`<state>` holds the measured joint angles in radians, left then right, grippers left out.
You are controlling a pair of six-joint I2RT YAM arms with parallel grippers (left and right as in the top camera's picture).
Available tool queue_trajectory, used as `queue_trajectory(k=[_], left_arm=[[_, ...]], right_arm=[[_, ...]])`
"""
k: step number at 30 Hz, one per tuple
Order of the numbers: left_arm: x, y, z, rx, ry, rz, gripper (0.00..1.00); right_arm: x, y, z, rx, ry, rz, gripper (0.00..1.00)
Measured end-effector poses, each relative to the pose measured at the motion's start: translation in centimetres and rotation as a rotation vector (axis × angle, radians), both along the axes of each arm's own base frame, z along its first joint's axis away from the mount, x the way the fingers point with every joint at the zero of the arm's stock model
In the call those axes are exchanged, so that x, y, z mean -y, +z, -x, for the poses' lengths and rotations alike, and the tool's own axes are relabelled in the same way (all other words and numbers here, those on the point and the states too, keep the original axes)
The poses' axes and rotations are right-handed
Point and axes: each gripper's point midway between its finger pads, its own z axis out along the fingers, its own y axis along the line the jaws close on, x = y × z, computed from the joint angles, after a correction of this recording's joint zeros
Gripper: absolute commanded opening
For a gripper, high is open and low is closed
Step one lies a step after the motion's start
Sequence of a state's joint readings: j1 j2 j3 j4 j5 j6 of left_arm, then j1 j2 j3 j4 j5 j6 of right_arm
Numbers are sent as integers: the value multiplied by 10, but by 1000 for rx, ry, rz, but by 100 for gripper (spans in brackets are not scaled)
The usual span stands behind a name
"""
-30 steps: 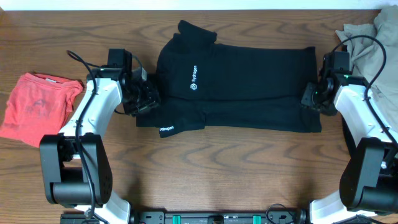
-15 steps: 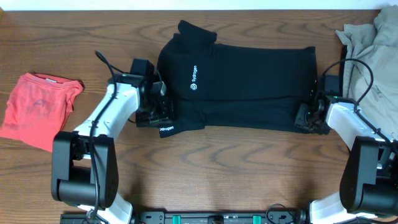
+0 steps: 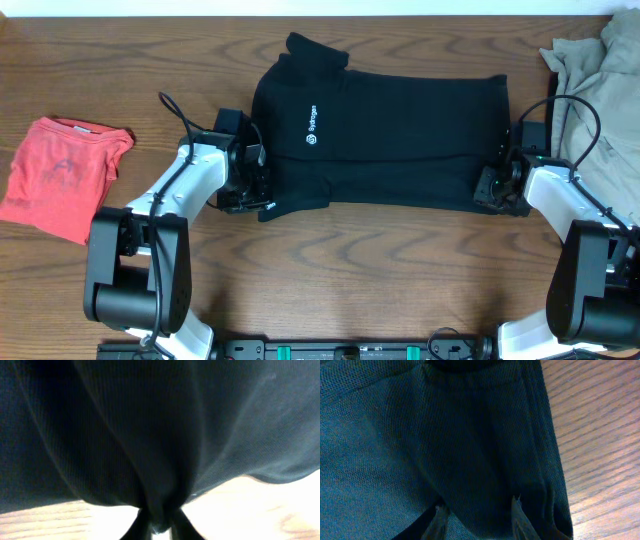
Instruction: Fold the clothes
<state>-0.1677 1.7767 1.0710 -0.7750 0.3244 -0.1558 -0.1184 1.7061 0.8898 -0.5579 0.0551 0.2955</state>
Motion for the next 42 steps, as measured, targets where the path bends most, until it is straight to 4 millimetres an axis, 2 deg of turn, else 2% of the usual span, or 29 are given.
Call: queue_trajectory(k=[4,7,9,11,12,13,14,15,16,17,19,23,26,29,32,35,38,40,42], left_arm=[[16,6,1,-9,-8,97,6],[33,23,-10,19,-23,215,6],[41,42,-33,92,-20,292,6],[41,66,-69,214,5,351,11],[37,79,-88,281,26,375,26],[31,92,-108,349,54,395,51],[22,105,-125,406,99,413,72],[14,114,-136,436,145,428,86],[4,119,-143,449,190,437,93],[-4,120,-145,445,228,439,95],[-14,115,-138,386,287,438,96],[-11,97,-103,224,298,395,96],[-16,77,-77,125,293,286,96],[-31,56,-62,88,295,165,96],[-48,35,-55,91,303,61,96],[-58,21,-57,126,306,6,96],[-63,12,-58,150,309,-18,96],[-64,7,-57,152,310,-26,93],[-65,0,-53,140,312,-36,83]], right_arm=[[0,0,0,0,0,0,40],[0,0,0,0,0,0,40],[0,0,0,0,0,0,40],[0,0,0,0,0,0,40],[0,0,0,0,0,0,40],[0,0,0,0,0,0,40],[0,0,0,0,0,0,40],[0,0,0,0,0,0,41],[0,0,0,0,0,0,41],[0,0,0,-1,0,0,41],[0,0,0,-1,0,0,42],[0,0,0,-1,0,0,44],[0,0,0,0,0,0,45],[0,0,0,0,0,0,45],[0,0,0,2,-1,0,48],[1,0,-2,12,-4,-4,58],[1,1,-4,17,-1,-4,59],[1,0,-3,14,-1,-5,58],[0,0,-1,6,-1,-5,57]])
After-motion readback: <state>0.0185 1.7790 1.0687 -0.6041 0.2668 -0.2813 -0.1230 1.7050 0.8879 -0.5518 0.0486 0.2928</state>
